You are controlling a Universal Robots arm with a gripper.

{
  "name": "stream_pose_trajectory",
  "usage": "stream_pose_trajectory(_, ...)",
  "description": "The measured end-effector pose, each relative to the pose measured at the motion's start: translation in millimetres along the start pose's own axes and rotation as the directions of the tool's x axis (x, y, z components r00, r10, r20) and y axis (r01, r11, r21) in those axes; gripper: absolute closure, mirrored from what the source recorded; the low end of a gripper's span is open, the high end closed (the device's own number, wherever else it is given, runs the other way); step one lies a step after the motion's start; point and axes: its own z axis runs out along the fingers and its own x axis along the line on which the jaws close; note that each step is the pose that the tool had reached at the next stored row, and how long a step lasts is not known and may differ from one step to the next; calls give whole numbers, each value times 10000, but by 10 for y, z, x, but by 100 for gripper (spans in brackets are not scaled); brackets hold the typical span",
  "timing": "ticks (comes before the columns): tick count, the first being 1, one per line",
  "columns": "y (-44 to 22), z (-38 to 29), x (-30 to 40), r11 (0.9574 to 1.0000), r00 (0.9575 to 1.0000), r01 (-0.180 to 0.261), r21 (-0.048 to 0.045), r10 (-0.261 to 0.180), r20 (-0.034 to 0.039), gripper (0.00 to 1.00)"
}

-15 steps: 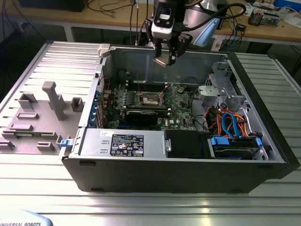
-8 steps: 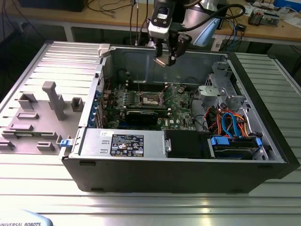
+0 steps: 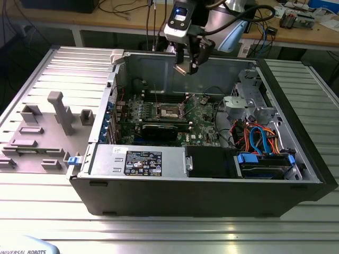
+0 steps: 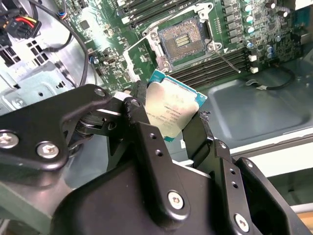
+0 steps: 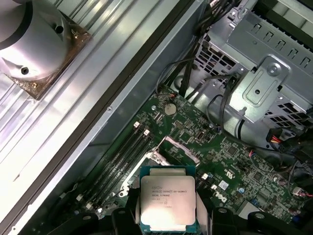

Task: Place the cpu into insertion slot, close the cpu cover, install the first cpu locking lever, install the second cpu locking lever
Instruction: 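Place the cpu into insertion slot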

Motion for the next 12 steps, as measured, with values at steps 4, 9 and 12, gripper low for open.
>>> stream_pose_trajectory(4, 0, 0, 0, 9991, 9991, -429, -10, 429, 38, 46)
stream_pose_trajectory(9, 0, 1, 0, 9942, 9942, -1072, -27, 1073, 94, 46)
stream_pose_trajectory(12, -1, 1, 1, 9909, 9909, -1342, -34, 1342, 117, 46)
